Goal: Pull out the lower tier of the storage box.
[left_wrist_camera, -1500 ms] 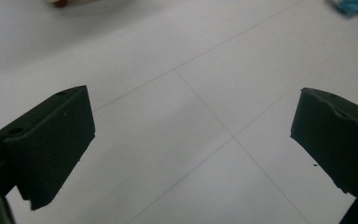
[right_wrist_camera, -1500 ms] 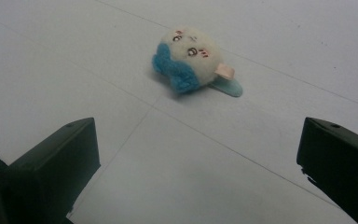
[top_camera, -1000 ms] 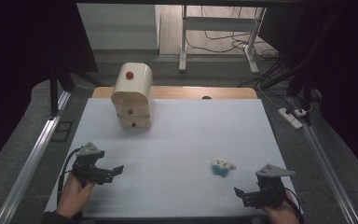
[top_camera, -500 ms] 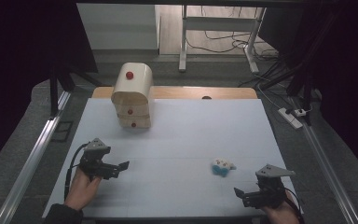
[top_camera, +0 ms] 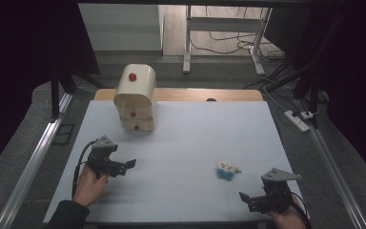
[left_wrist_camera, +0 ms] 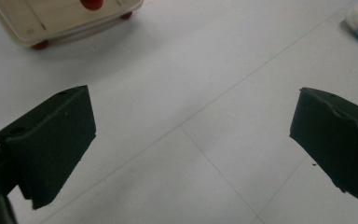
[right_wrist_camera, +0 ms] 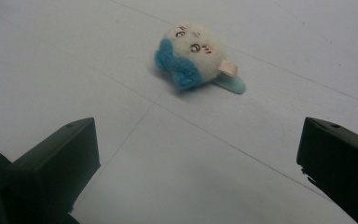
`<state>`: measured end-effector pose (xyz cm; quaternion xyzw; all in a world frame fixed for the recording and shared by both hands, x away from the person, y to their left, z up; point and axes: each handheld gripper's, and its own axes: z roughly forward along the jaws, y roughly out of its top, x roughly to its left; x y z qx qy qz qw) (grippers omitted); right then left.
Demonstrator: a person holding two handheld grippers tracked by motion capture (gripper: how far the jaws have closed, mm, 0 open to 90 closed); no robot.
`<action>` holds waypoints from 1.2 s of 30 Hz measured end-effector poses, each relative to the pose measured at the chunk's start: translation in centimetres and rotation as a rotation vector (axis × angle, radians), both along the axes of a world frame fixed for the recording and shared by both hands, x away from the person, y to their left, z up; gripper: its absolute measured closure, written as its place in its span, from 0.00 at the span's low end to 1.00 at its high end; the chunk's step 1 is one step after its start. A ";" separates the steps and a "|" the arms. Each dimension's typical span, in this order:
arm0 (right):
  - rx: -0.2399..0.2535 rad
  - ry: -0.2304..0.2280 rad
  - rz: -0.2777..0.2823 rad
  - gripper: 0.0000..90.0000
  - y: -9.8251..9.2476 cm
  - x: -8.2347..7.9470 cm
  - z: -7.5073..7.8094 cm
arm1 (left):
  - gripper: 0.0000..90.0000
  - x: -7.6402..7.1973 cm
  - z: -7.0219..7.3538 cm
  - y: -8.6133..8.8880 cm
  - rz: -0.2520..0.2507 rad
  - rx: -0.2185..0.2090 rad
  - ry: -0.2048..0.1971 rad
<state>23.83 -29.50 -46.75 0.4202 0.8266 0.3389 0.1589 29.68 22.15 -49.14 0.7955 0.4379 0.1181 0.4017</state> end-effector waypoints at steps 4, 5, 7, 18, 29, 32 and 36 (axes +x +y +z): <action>0.000 0.001 0.001 0.00 0.0 0.0 0.0 | 0.00 0.5 -0.2 -0.2 -0.006 0.005 0.000; 0.000 0.001 0.001 0.00 0.0 0.0 0.0 | 0.00 0.7 -0.3 -0.2 -0.010 0.007 0.003; 0.000 0.001 0.001 0.00 0.0 0.0 0.0 | 0.00 0.9 -0.4 -0.3 -0.015 0.017 0.010; -0.002 0.006 0.003 0.00 0.0 0.0 0.0 | 0.00 2.4 -0.9 -0.5 -0.010 -0.041 0.024; -0.007 0.009 0.007 0.00 0.0 0.0 0.0 | 0.00 4.0 -1.1 -0.8 0.022 -0.023 0.028; -0.006 0.010 0.008 0.00 0.0 0.0 -0.1 | 0.00 4.4 -1.2 -0.7 0.016 -0.040 0.028; -0.007 0.011 0.008 0.00 0.0 0.0 -0.1 | 0.00 4.9 -1.4 -0.8 0.007 -0.043 0.037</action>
